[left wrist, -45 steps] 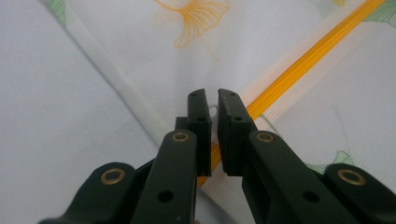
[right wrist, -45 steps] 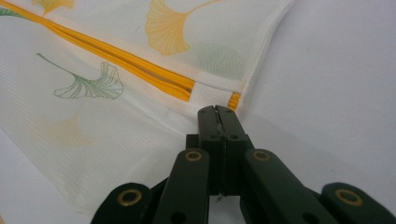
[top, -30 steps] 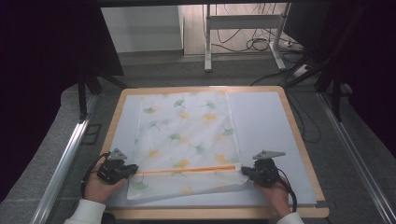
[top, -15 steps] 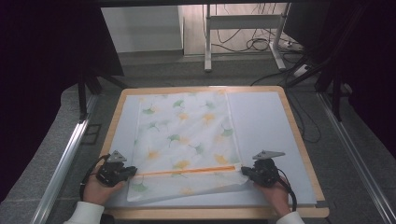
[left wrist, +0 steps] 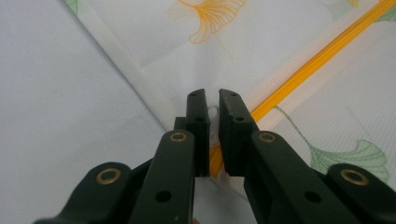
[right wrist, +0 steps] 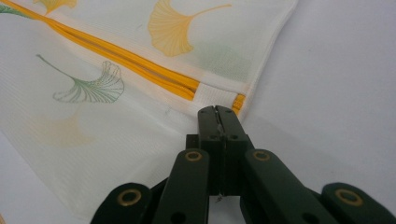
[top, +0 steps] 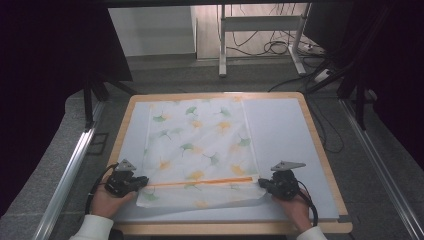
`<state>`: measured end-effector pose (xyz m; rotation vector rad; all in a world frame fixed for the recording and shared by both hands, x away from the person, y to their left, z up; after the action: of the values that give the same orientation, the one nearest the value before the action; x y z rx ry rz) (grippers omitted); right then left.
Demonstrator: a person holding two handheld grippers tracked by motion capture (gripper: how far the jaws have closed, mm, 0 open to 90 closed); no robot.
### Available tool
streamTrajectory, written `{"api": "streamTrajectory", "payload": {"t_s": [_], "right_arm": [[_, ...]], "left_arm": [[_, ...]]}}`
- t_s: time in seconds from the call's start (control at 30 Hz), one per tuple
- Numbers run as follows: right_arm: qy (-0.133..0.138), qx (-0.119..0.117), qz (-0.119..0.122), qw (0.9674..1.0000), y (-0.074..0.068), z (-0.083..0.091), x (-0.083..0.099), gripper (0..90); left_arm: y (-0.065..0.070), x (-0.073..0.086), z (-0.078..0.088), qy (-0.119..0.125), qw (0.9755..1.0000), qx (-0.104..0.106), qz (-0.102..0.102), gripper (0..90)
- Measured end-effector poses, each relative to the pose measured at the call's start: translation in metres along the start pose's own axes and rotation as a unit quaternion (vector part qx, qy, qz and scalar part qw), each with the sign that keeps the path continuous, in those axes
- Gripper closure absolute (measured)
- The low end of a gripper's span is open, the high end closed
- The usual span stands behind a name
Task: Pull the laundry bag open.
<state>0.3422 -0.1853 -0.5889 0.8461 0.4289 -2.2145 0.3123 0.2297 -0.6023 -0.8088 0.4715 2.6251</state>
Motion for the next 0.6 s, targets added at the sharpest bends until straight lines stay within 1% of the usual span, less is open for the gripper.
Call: {"api": "streamTrajectory", "payload": {"t_s": [0.03,0.07,0.13,0.2,0.27,0.3,0.37,0.43,0.53,0.6], "right_arm": [[-0.001,0.001,0.002,1.0000,0.000,0.000,0.000,89.8],[-0.002,0.004,0.004,1.0000,-0.001,0.000,0.000,89.7],[-0.003,0.008,0.008,0.9999,-0.001,0.000,0.000,89.7],[-0.001,0.010,0.014,0.9998,-0.002,0.000,-0.001,89.4],[0.007,0.015,0.025,0.9996,-0.004,0.001,-0.002,78.8],[0.012,0.017,0.036,0.9991,-0.006,0.003,-0.005,74.3],[0.028,0.022,0.046,0.9983,-0.009,0.007,-0.010,71.1],[0.044,0.027,0.049,0.9975,-0.009,0.012,-0.015,65.3],[0.059,0.036,0.049,0.9964,-0.005,0.017,-0.018,59.5],[0.066,0.037,0.044,0.9962,0.000,0.020,-0.018,55.1]], "left_arm": [[0.000,0.000,0.000,0.001,1.0000,-0.003,-0.001,81.9],[0.000,0.000,0.000,0.002,1.0000,-0.005,-0.002,78.3],[0.000,0.000,0.001,0.006,0.9999,-0.006,-0.006,75.0],[0.001,-0.001,0.005,0.018,0.9998,-0.005,-0.003,69.8],[0.000,-0.002,0.009,0.031,0.9994,-0.015,0.002,58.6],[0.000,-0.003,0.010,0.034,0.9993,-0.016,0.003,53.6],[0.001,-0.006,0.013,0.048,0.9987,-0.015,0.006,50.7],[0.001,-0.010,0.015,0.064,0.9978,-0.019,0.009,48.7],[0.004,-0.019,0.020,0.093,0.9954,-0.022,0.010,46.7],[0.006,-0.023,0.021,0.105,0.9942,-0.024,0.010,46.0]]}}
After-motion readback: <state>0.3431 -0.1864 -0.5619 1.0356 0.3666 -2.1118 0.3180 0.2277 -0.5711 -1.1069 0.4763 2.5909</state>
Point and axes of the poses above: each handheld gripper's, and its own axes: z roughly backward along the jaws, x roughly out of its underside, y roughly to its right, the point moved 9 cm from there along -z, roughly forward along the jaws, and after that the axes turned 9 degrees about z, right-handed, at the moved point
